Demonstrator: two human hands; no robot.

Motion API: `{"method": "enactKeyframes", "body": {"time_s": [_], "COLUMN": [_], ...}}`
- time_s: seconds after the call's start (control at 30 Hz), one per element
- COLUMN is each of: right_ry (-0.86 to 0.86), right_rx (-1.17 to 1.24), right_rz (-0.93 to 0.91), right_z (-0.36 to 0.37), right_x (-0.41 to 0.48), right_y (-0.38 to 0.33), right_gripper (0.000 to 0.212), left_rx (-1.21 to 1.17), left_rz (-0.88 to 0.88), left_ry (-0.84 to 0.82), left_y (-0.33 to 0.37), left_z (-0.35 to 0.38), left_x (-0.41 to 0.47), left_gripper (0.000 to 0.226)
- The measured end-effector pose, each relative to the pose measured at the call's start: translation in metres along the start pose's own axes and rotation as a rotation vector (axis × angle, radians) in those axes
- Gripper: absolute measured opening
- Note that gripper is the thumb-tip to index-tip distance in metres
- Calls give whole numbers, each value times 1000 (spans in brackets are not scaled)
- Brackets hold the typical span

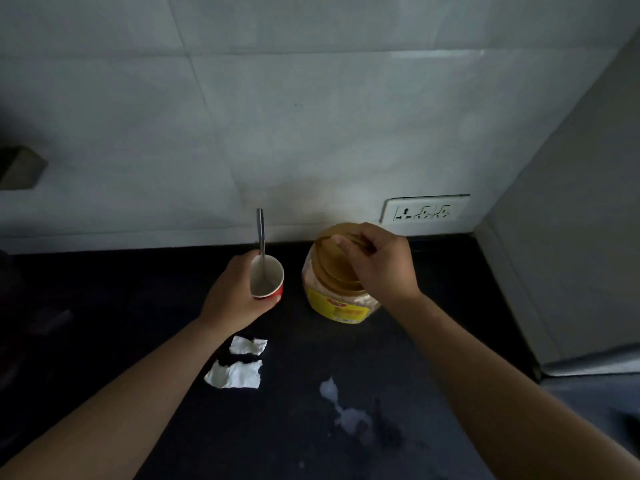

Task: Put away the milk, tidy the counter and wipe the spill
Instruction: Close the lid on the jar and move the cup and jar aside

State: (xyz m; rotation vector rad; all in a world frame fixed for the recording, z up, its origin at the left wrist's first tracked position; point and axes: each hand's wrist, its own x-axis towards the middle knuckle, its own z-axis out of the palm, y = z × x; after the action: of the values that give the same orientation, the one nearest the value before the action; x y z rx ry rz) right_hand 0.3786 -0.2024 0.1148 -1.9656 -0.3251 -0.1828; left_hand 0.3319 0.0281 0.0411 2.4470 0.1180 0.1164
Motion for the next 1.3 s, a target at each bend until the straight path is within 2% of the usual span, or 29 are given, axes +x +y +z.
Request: {"method": "enactKeyframes", "body": {"time_s": [0.13, 0.3, 0.5, 0.7, 0.9, 1.07, 1.3], "right_ry": [15, 46, -45, -104, -143, -279, -450], "right_rx": [20, -11, -84, -14, -55, -62, -7], "right_rz": [19, -39, -169, -195, -250, -313, -301], "right_z": [-22, -73, -121, -143, -144, -121, -58], "right_x": [-37, -83, -144, -218, -272, -319, -420], "right_y": [-8, -16, -22, -37, -55, -87, -143], "right_gripper": [9, 11, 3, 22, 15, 14, 9], "left_rx": [-28, -176, -308, -324, -338, -374, -391], "left_rz": [-44, -152, -242, -274, -298, -315, -413], "left_ry": [48, 57, 114, 109, 147, 188, 329], "left_y": [35, 76, 121, 135, 126, 114, 90], "left_z": [-14, 1, 39, 50, 54, 35, -19], "left_x": [-48, -123, -214, -288, -349, -409, -565], "left_gripper": [65, 70, 70, 70, 77, 74, 52]}}
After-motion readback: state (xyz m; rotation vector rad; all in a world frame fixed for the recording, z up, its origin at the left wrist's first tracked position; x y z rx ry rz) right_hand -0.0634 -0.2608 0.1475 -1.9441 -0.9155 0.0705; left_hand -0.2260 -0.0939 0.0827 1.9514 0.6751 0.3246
